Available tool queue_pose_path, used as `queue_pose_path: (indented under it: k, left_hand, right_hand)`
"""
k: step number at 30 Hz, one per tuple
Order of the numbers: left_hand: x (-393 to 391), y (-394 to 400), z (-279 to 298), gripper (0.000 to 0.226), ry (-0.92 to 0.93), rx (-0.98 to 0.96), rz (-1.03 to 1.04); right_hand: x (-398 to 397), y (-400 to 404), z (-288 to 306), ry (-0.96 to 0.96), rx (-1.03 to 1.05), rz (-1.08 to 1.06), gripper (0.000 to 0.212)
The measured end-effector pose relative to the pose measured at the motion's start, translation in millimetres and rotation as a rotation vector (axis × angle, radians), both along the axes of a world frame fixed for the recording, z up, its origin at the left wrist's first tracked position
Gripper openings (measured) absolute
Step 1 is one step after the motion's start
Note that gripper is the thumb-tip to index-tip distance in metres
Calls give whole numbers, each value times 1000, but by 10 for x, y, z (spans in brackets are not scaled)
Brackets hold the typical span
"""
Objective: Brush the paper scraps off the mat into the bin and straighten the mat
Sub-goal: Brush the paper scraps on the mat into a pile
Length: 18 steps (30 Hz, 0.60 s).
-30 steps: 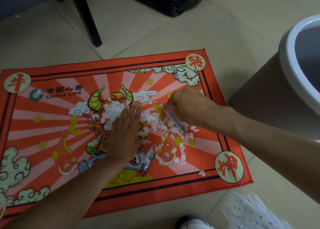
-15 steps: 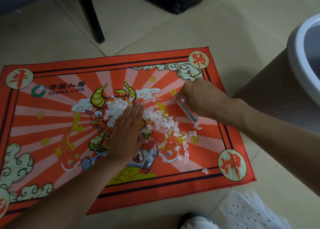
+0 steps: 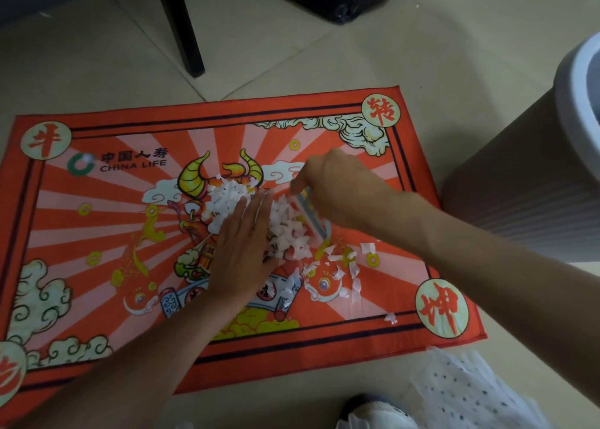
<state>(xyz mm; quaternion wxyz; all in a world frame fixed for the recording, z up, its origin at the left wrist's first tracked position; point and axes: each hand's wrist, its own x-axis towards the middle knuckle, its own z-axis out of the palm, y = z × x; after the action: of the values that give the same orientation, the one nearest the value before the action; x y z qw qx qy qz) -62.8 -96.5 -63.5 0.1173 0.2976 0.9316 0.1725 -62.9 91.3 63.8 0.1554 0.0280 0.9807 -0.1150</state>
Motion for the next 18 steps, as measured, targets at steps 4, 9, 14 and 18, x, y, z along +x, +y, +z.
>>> queue_pose_path:
  k: [4,9,14,18]
  left_hand:
    - [8,-19,32,110,2,-13,-9]
    - [31,13,81,111,24,-13,-27]
    - [115,19,127,100,41,3,-73]
    - [240,14,174,93,75,-1,-111]
  right_hand:
    - [-53,285,112,3,-11,-84,42]
    - [61,544,194,6,-3,-140,42]
    - [272,585,140,-20,-29,-155,49]
    - [432,580,181,-12,2,-120,51]
